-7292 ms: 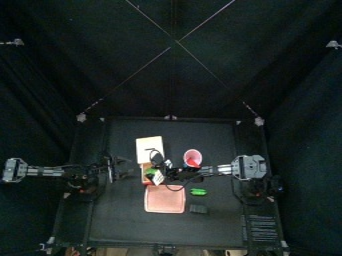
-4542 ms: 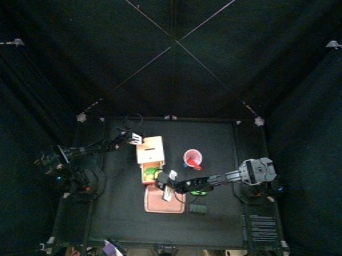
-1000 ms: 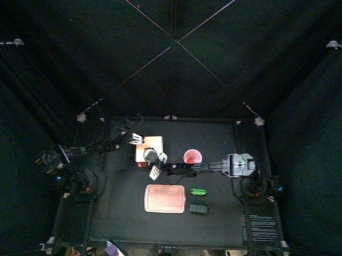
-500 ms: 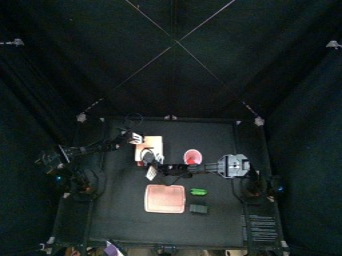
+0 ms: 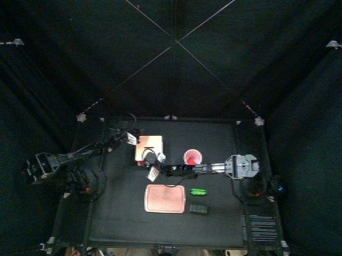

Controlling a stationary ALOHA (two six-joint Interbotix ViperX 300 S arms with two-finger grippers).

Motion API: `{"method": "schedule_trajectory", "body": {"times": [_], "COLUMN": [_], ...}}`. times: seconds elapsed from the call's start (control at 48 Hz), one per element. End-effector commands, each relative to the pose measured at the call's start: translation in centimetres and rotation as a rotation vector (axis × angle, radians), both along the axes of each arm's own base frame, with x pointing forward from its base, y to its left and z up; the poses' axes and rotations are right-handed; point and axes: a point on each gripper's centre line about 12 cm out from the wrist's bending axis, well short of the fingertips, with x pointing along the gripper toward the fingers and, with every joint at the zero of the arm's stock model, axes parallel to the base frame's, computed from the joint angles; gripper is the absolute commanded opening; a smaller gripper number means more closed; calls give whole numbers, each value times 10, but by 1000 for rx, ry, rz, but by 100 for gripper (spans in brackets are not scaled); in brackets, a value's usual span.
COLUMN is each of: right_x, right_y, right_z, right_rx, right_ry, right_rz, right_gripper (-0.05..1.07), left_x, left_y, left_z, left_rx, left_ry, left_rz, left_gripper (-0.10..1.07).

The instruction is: Close drawer

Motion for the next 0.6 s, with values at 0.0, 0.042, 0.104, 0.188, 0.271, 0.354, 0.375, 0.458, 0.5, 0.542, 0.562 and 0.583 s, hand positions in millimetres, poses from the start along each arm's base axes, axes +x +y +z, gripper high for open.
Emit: {"method": "schedule_trajectory", "body": {"times": [0.0,0.042,0.104,0.188,0.271,0.354,0.375,0.458,0.5,0.542,0.562,0.583], "right_x": [-13,-17,-25,-38,-49,-58,-60,-67,-69,-71,-72,-73], "right_y": [9,12,14,17,19,20,19,19,18,17,16,17], "right_z": [41,43,45,51,56,57,57,57,57,57,57,57], "right_rx": [-4,-2,6,10,8,5,5,7,11,8,6,4], "right_ry": [-74,-74,-69,-70,-69,-65,-63,-59,-57,-54,-52,-49], "right_rz": [22,27,25,19,17,20,20,14,5,-1,-7,-9], "right_gripper": [38,38,38,38,38,38,38,38,38,38,38,38], "left_x": [-4,-8,-13,-19,-22,-22,-22,-20,-19,-18,-18,-18], "left_y": [-25,-36,-50,-71,-90,-106,-109,-119,-123,-127,-130,-132], "left_z": [8,7,8,9,12,14,14,14,13,13,12,11], "left_rx": [43,52,63,71,83,90,94,123,146,173,189,206], "left_ry": [-32,-38,-56,-86,-112,-130,-130,-127,-119,-111,-103,-98], "left_rz": [-78,-110,-152,-220,-299,-366,-381,-437,-464,-492,-512,-529], "left_gripper": [20,20,20,20,20,20,20,20,20,20,20,20]}}
